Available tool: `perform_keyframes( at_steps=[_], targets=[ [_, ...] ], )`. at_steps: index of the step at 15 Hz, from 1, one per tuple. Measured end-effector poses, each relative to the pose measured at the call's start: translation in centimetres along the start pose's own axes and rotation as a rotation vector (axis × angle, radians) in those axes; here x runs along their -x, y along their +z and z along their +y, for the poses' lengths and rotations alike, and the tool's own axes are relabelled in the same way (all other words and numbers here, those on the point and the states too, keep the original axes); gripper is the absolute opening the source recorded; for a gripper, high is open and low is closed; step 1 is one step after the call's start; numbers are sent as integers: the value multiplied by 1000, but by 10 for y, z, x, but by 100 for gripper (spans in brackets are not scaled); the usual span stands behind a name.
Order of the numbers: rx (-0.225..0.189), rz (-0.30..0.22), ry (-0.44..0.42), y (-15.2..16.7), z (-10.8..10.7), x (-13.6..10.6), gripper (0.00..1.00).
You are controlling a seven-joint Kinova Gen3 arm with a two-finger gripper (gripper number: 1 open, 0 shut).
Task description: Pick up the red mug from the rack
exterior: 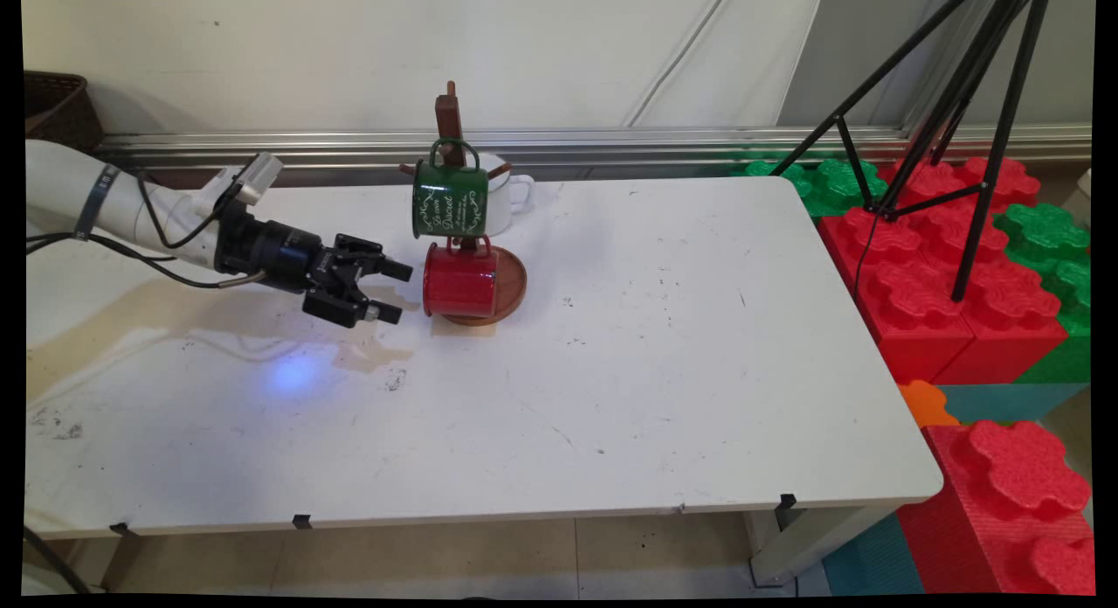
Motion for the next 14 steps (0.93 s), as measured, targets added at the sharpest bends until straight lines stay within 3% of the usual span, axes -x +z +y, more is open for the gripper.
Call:
perform_keyframes(
  at_steps=[14],
  targets=[
    [-19, 84, -63, 34, 7, 6, 100]
  ],
)
